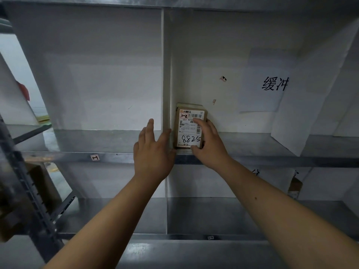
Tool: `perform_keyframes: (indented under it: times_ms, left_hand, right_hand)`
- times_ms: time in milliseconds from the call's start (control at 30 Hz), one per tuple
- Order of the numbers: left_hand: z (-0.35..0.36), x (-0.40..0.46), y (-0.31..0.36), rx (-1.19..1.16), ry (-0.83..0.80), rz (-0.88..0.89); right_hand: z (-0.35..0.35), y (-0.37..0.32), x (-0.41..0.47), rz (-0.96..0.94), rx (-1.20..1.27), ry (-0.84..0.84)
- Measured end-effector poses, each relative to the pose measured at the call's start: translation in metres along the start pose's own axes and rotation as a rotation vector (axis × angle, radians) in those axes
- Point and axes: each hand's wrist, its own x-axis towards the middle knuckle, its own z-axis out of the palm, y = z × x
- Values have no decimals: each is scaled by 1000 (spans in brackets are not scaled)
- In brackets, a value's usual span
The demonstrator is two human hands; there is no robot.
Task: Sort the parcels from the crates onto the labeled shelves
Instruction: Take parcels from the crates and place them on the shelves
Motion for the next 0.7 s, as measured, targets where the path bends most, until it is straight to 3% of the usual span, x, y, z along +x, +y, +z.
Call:
perform_keyframes:
  times_ms: [300,533,700]
  left_hand:
    - [-4,-5,4,-31,-3,17]
    - [-4,-36,10,-91,-10,43]
    - [7,-71,24,-161,-22,123]
  right_hand:
    - [-4,-1,-4,-3,-36,-57]
    - [-7,-6,-55,-31,-182,159]
    - [-6,1,-111,64,-169,99]
